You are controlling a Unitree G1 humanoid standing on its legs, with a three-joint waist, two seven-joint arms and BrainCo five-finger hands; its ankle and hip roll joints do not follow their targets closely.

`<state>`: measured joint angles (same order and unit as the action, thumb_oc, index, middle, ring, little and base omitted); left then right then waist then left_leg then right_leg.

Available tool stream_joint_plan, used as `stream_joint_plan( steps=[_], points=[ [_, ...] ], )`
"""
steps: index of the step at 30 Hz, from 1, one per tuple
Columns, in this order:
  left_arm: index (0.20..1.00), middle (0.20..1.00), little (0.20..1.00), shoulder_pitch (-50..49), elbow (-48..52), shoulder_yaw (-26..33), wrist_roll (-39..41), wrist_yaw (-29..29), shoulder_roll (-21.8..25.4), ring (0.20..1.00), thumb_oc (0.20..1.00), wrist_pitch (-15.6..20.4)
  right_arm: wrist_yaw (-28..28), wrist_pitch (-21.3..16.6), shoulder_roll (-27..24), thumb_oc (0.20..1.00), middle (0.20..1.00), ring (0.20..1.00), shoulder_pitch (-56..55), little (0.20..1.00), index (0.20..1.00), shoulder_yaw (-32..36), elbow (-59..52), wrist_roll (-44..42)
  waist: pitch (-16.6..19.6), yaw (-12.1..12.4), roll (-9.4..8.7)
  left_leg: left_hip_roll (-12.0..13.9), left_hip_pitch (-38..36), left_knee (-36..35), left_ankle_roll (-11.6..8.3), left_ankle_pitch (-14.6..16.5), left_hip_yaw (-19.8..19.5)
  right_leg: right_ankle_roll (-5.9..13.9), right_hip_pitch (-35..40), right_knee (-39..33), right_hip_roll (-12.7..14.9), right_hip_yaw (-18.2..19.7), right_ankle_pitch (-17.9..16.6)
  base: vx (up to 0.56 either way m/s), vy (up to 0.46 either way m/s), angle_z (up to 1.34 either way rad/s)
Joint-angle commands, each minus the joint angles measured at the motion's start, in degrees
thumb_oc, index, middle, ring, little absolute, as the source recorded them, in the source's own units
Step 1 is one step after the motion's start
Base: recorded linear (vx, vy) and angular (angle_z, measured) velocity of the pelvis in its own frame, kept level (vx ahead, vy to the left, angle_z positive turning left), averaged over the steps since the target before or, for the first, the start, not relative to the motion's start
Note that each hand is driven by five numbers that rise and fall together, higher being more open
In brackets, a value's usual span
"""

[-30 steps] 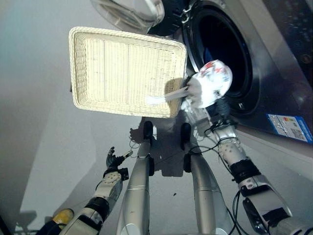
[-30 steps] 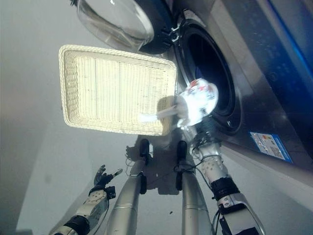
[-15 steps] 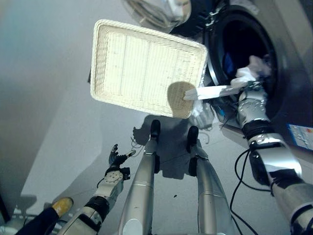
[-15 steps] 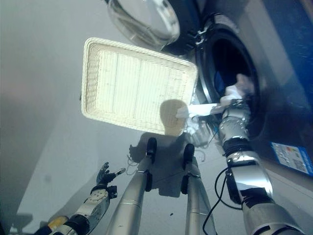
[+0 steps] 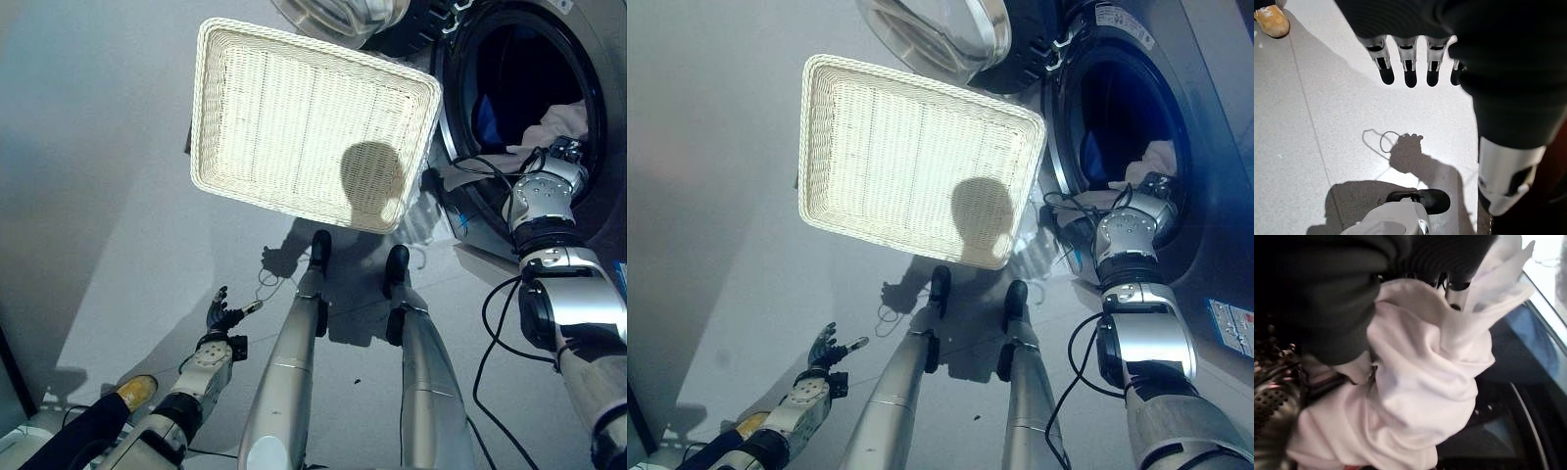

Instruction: Put the clothes into the washing machine.

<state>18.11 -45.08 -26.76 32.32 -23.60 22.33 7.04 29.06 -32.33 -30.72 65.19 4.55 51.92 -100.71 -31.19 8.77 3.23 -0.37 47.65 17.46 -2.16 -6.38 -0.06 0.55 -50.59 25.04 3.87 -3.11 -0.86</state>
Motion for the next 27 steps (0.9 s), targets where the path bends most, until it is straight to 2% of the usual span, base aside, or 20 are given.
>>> stream_joint_plan(
  steps=[1,2,3,6,7,8,10,12,15,16,17,18,19,20,21,22,24,25,26,27],
  points=[
    [1.000,1.000,1.000,-3.2,0.2,0.2,0.7,-0.2,-2.8,1.000,1.000,1.4,-5.0,1.6,-11.3,0.200,0.200,0.200,1.1,0.200,0.200,-4.8,-4.0,4.6,1.4,-1.4,6.73,-0.7,-0.7,-2.8,-1.39,0.7,-2.6,-0.23,-0.1,7.3,-3.3,-6.5,8.2,0.05,0.011,-0.10],
    [1.000,1.000,1.000,-3.4,0.7,-0.2,0.8,-0.2,-2.6,1.000,1.000,1.3,-6.1,4.1,-10.8,0.200,0.200,0.200,2.4,0.200,0.200,-5.6,-3.9,6.1,1.4,-1.1,7.25,-0.7,-0.7,-2.6,-1.46,0.6,-2.6,-0.41,-0.3,8.0,-3.4,-6.4,8.7,0.03,0.003,-0.06],
    [1.000,1.000,1.000,-3.4,0.7,-0.2,0.8,-0.2,-2.6,1.000,1.000,1.3,-6.1,4.2,-10.7,0.200,0.200,0.200,2.5,0.200,0.200,-5.7,-3.8,6.3,1.4,-1.1,7.29,-0.7,-0.7,-2.6,-1.46,0.7,-2.5,-0.42,-0.3,8.1,-3.3,-6.4,8.8,0.04,-0.003,-0.03],
    [1.000,1.000,1.000,-3.7,0.6,0.0,1.1,0.4,-2.5,1.000,1.000,1.7,-7.0,8.2,-10.2,0.200,0.200,0.200,3.9,0.200,0.200,-6.9,-3.1,9.1,1.4,-0.9,7.70,-0.8,-0.6,-2.2,-1.44,0.8,-2.6,-0.47,-0.5,8.7,-3.2,-6.3,9.1,0.01,0.000,-0.03],
    [1.000,1.000,1.000,-3.9,0.4,0.3,1.4,0.9,-2.6,1.000,1.000,2.1,-6.4,10.9,-10.3,0.200,0.200,0.200,5.7,0.200,0.200,-8.5,-1.9,10.8,1.4,-0.6,8.08,-0.9,-0.7,-2.0,-1.51,0.8,-2.5,-0.62,-0.6,8.9,-3.2,-6.3,9.3,0.03,0.033,-0.06],
    [1.000,1.000,1.000,-4.0,0.3,0.4,1.3,1.1,-2.8,1.000,1.000,2.2,-6.9,11.3,-10.3,0.200,0.200,0.200,7.0,0.200,0.200,-9.5,-1.4,12.2,1.4,-0.5,8.36,-0.9,-0.6,-1.8,-1.55,0.8,-2.4,-0.71,-0.8,9.0,-3.2,-6.2,9.4,0.03,0.040,-0.08],
    [1.000,1.000,1.000,-4.3,0.6,0.3,1.4,1.5,-2.6,1.000,1.000,2.1,-7.1,9.1,-10.7,0.200,0.200,0.200,8.3,0.200,0.200,-10.3,-1.6,13.3,1.4,-0.5,8.66,-0.8,-0.6,-1.7,-1.61,0.9,-2.2,-0.86,-0.9,9.3,-3.1,-6.2,9.7,0.02,0.020,-0.08],
    [1.000,1.000,1.000,-4.9,0.4,0.2,1.3,2.1,-2.8,1.000,1.000,2.3,-8.7,1.6,-10.6,0.200,0.200,0.200,9.1,0.200,0.200,-10.0,-2.5,13.5,1.4,-0.5,8.87,-0.7,-0.8,-1.5,-1.75,1.0,-2.2,-0.86,-0.8,9.7,-3.2,-5.9,10.0,0.03,0.016,-0.03],
    [1.000,1.000,1.000,-5.2,0.3,-0.1,1.5,2.1,-2.9,1.000,1.000,2.4,-9.1,-5.7,-10.4,0.200,0.200,0.200,9.3,0.200,0.200,-9.1,-4.2,14.4,1.4,-0.7,9.01,-0.8,-0.9,-1.2,-1.74,1.3,-2.2,-0.88,-0.8,9.7,-3.2,-5.6,10.2,0.00,0.000,0.00],
    [1.000,1.000,1.000,-5.2,0.2,-0.2,1.4,1.9,-3.2,1.000,1.000,2.3,-8.5,-11.2,-9.9,0.200,0.200,0.200,9.8,0.200,0.200,-8.7,-5.6,15.0,1.4,-0.9,9.03,-0.8,-0.9,-1.1,-1.69,1.5,-2.1,-0.90,-0.8,9.6,-3.3,-5.5,10.3,0.00,0.000,0.00],
    [1.000,1.000,1.000,-5.3,0.0,-0.6,1.2,1.9,-3.6,1.000,1.000,2.1,-0.8,-22.3,-9.8,0.200,0.200,0.200,11.6,0.200,0.200,-7.1,-8.9,21.8,1.4,-1.2,9.04,-0.8,-1.1,-0.9,-1.53,1.9,-1.7,-0.91,-0.7,9.4,-3.3,-5.4,10.2,0.00,0.000,0.00],
    [1.000,1.000,1.000,-5.4,0.1,-0.7,1.3,1.8,-3.7,1.000,1.000,1.9,1.0,-24.2,-10.0,0.200,0.200,0.200,12.3,0.200,0.200,-6.9,-9.3,23.2,1.4,-1.2,9.02,-0.8,-1.0,-0.9,-1.50,1.9,-1.7,-0.93,-0.7,9.4,-3.4,-5.4,10.2,0.00,0.000,0.00],
    [1.000,1.000,1.000,-5.6,0.4,-0.9,1.3,1.6,-3.7,1.000,1.000,2.0,9.0,-28.1,-11.2,0.200,0.200,0.200,13.5,0.200,0.200,-6.6,-8.2,29.4,1.4,-1.3,8.92,-0.8,-1.0,-0.8,-1.47,2.0,-1.8,-0.93,-0.6,9.3,-3.4,-5.4,10.2,0.00,0.000,0.00],
    [1.000,1.000,1.000,-5.6,0.4,-1.0,1.5,1.7,-3.7,1.000,1.000,2.3,21.9,-30.7,-12.3,0.611,0.611,0.611,14.5,0.611,0.611,-6.5,-8.2,38.1,1.4,-1.5,8.90,-0.9,-1.1,-0.7,-1.43,2.0,-1.7,-0.94,-0.7,9.2,-3.5,-5.4,10.1,0.00,0.037,0.02],
    [1.000,1.000,1.000,-5.7,0.5,-1.1,1.8,1.8,-3.6,1.000,1.000,2.3,26.7,-31.1,-13.1,1.000,1.000,1.000,14.9,1.000,1.000,-6.4,-8.1,40.1,1.4,-1.7,8.78,-0.9,-1.1,-0.6,-1.43,2.1,-1.8,-0.93,-0.7,9.2,-3.6,-5.3,10.1,-0.01,0.026,0.04],
    [1.000,1.000,1.000,-5.7,0.5,-1.2,1.8,1.9,-3.5,1.000,1.000,2.4,33.5,-31.8,-14.1,1.000,1.000,1.000,15.0,1.000,1.000,-6.3,-7.4,43.5,1.4,-1.9,8.57,-0.9,-1.1,-0.6,-1.43,2.2,-1.7,-0.89,-0.7,9.0,-3.5,-5.4,9.9,0.00,0.014,0.04],
    [1.000,1.000,1.000,-5.8,1.3,-1.7,2.5,2.0,-2.8,1.000,1.000,2.2,39.8,-31.1,-16.0,1.000,1.000,1.000,14.9,1.000,1.000,-6.5,-6.9,43.4,1.4,-2.1,8.36,-1.0,-0.8,-0.2,-1.40,2.2,-1.7,-0.78,-0.8,8.7,-3.2,-5.4,9.4,0.00,0.000,0.00],
    [1.000,1.000,1.000,-5.8,1.8,-1.9,2.8,2.0,-2.4,1.000,1.000,1.9,40.1,-29.9,-16.8,1.000,1.000,1.000,14.2,1.000,1.000,-6.8,-6.5,40.7,1.4,-2.1,8.31,-1.0,-0.6,0.1,-1.36,2.3,-1.8,-0.71,-1.0,8.7,-3.1,-5.5,9.2,0.00,0.000,0.00],
    [1.000,1.000,1.000,-5.8,2.1,-1.6,2.8,2.6,-1.8,1.000,1.000,1.7,37.2,-25.0,-17.5,1.000,1.000,1.000,12.4,1.000,1.000,-7.6,-5.6,28.1,1.4,-2.1,8.19,-1.1,-0.3,0.5,-1.32,2.4,-1.7,-0.55,-1.2,8.5,-2.8,-5.7,8.7,0.00,0.000,0.00],
    [1.000,1.000,1.000,-5.8,2.1,-1.6,2.8,2.7,-1.7,1.000,1.000,1.7,34.4,-23.9,-17.8,1.000,1.000,1.000,12.2,1.000,1.000,-7.6,-4.6,24.5,1.4,-2.0,8.17,-1.1,-0.3,0.5,-1.30,2.4,-1.7,-0.53,-1.2,8.5,-2.7,-5.7,8.6,0.00,0.000,0.00]
  ],
)
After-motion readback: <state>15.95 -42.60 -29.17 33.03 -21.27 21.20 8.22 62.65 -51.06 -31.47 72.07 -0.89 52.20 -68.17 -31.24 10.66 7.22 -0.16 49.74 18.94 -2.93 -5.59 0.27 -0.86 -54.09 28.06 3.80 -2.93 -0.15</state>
